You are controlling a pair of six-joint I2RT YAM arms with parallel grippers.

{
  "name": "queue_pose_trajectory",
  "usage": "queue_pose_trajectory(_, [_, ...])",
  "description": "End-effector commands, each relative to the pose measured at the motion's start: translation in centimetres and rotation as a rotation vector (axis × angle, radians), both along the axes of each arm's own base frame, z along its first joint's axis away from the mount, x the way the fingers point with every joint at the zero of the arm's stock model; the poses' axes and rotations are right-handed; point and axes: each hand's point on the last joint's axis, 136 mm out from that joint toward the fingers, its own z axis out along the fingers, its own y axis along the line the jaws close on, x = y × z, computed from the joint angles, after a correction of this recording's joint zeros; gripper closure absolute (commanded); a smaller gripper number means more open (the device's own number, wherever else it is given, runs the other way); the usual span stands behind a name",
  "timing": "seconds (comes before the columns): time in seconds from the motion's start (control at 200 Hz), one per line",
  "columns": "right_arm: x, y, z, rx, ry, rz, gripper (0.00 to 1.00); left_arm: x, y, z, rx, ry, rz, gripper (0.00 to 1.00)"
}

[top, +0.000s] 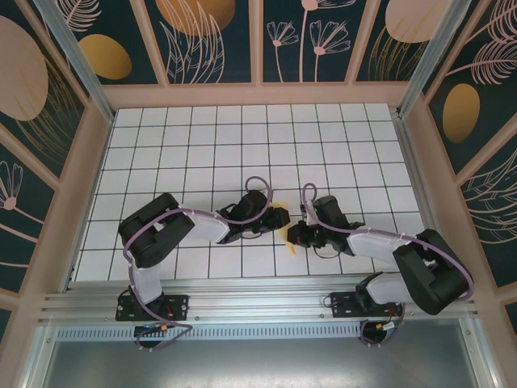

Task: Fold a paper plane with a square sheet of paper (pick it up from the middle)
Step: Perform the fifth fold on the wing at the bottom-center of the table.

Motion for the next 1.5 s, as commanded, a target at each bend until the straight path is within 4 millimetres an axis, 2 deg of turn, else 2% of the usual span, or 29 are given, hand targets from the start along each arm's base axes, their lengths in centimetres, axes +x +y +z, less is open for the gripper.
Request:
queue_pose_trajectory(0.0, [-0.8,-0.6,-1.0,-0.003,0.034,-0.008,0.96,-0.4,-0.5,-0.7,0.02,0.007,-0.037,0.62])
queue_pose_trajectory(0.29, [-2.4,-1.3,-2.6,-0.007,0.087,-0.008,0.96,-0.3,-0.6,-1.5,0.035,0.02,-0.039,0.63])
queue_pose_trajectory(0.32, [-2.0,-2.0,-2.8,-0.011,0.095,-0.042,0.96,-0.4,-0.6,-1.6,0.037,0.022,-0.04,0.63])
queue_pose_trajectory(0.525, [-2.4,-3.2,-4.1,-0.073,0.14,-0.092,0.96,-0.4,-0.3,-2.4,0.063,0.036,-0.034,0.64])
queue_pose_trajectory(0.706, [-4.0,-4.4,-5.8,-0.13,0.225,-0.107,0.96,-0.4,-0.1,-2.9,0.085,0.047,-0.026,0.64])
queue_pose_trajectory(0.791, [-4.0,-3.8,-4.9,-0.085,0.214,-0.099,0.96,-0.4,0.0,-3.1,0.094,0.051,-0.023,0.65])
queue_pose_trajectory(0.921, [-3.2,-2.3,-1.8,0.018,0.151,-0.06,0.96,-0.3,0.1,-3.3,0.103,0.051,-0.02,0.66])
queue_pose_trajectory(1.006, [-3.5,-1.7,-0.5,0.068,0.131,-0.028,0.95,-0.2,0.0,-3.3,0.103,0.053,-0.022,0.66])
queue_pose_trajectory(1.071, [-3.9,-1.8,-0.6,0.067,0.141,-0.012,0.95,-0.3,-0.2,-3.3,0.102,0.055,-0.025,0.66])
queue_pose_trajectory(1.146, [-4.4,-2.3,-1.6,0.026,0.17,-0.014,0.95,-0.3,-0.2,-3.3,0.1,0.054,-0.029,0.66])
queue_pose_trajectory(1.201, [-4.3,-3.2,-2.4,-0.03,0.176,-0.048,0.96,-0.2,-0.3,-3.1,0.097,0.053,-0.031,0.66])
queue_pose_trajectory(1.246, [-4.1,-3.3,-2.2,-0.035,0.163,-0.059,0.96,-0.2,-0.4,-3.0,0.094,0.052,-0.033,0.66])
queue_pose_trajectory(1.496, [-1.4,-1.6,3.4,0.061,0.011,-0.047,0.95,-0.3,-0.7,-2.7,0.087,0.049,-0.049,0.66])
